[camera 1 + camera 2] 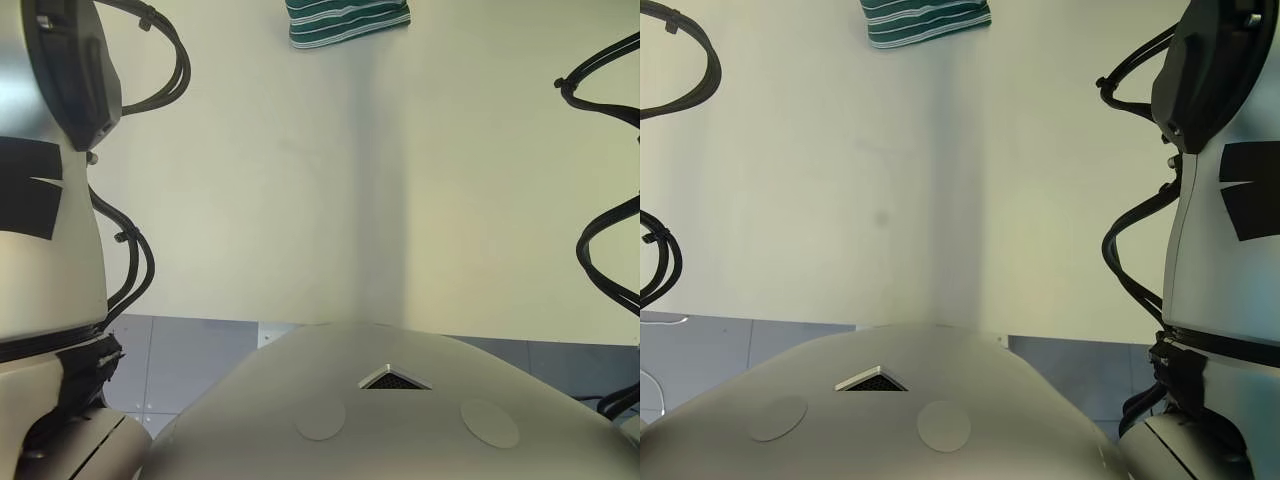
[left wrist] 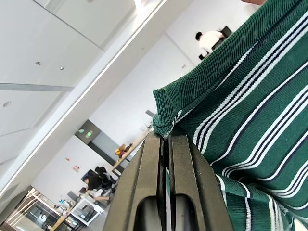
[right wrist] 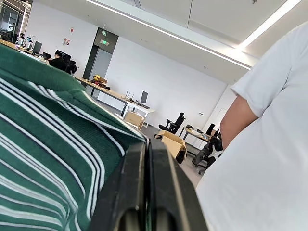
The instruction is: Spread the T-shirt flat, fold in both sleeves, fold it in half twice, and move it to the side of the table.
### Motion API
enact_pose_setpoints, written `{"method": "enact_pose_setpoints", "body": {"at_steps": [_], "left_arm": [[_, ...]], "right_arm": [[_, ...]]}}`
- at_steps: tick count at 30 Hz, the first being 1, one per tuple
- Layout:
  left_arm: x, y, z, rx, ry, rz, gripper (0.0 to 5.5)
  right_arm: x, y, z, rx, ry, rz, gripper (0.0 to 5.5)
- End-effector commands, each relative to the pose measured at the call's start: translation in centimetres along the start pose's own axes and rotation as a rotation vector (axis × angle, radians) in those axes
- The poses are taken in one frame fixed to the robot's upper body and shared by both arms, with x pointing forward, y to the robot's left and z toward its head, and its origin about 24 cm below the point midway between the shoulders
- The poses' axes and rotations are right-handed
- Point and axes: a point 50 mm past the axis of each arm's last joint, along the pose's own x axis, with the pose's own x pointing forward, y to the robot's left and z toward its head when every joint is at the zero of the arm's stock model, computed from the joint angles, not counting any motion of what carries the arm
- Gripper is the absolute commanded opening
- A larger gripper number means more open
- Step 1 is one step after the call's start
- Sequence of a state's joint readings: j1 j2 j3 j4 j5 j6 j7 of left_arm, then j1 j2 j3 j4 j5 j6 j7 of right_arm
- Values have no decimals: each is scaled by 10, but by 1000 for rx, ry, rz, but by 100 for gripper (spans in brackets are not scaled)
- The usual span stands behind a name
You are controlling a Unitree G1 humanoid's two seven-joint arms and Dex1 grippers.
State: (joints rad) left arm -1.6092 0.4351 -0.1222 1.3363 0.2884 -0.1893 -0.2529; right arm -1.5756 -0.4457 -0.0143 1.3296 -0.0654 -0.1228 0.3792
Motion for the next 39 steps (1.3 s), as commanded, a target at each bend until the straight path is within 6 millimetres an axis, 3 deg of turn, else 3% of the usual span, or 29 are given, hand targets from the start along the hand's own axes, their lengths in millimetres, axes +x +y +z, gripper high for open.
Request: {"method": "enact_pose_setpoints", "body": {"at_steps": [1, 3, 5, 6, 8, 9, 11, 13, 16, 19, 21, 24, 26, 28, 30, 32, 34, 37, 39], "left_arm": [[-7, 9, -7, 36, -21, -65, 0], [-14, 4, -18, 28, -51, -182, 0], [-36, -6, -33, -17, -95, -359, 0], [-56, -12, -35, -58, -109, -452, 0], [-120, -27, -28, -220, -136, -713, 0], [-158, -37, -23, -290, -131, -882, 0], [-214, -59, -18, -372, -47, -1155, 0], [-261, -94, -39, -401, 182, -1368, 0], [-311, -139, -83, -278, 500, -1476, 0], [-341, -164, -96, -219, 620, -1500, 0], [-350, -175, -93, -231, 646, -1484, 0], [-358, -177, -91, -194, 696, -1467, 60], [-358, -169, -90, -179, 719, -1453, 100], [-353, -154, -83, -185, 710, -1451, 105], [-337, -134, -66, -212, 604, -1430, 105], [-319, -115, -46, -219, 438, -1375, 105], [-307, -102, -37, -265, 361, -1314, 105], [-263, -95, -67, -407, 428, -957, 105], [-254, -117, -97, -429, 519, -883, 68]], "right_arm": [[-10, -15, 2, -126, -8, 95, 3], [-20, -20, -7, -164, -2, 237, 3], [-45, -25, -19, -195, 7, 530, 3], [-61, -26, -23, -202, 20, 683, 3], [-117, -21, -29, -206, 104, 994, 3], [-148, -8, -32, -198, 169, 1148, 3], [-194, 22, -38, -148, 280, 1382, 3], [-228, 63, -65, -116, 381, 1507, 3], [-267, 102, -115, -179, 513, 1554, 3], [-293, 125, -149, -209, 610, 1527, 3], [-308, 136, -159, -225, 657, 1510, 3], [-323, 143, -161, -219, 706, 1497, 62], [-325, 142, -151, -147, 710, 1513, 101], [-324, 136, -130, -6, 686, 1554, 133], [-306, 122, -112, 123, 630, 1517, 156], [-270, 100, -98, 275, 524, 1381, 156], [-234, 89, -94, 381, 422, 1229, 136], [-191, 115, -126, 392, 465, 1017, 71], [-174, 151, -161, 384, 568, 925, 28]]}}
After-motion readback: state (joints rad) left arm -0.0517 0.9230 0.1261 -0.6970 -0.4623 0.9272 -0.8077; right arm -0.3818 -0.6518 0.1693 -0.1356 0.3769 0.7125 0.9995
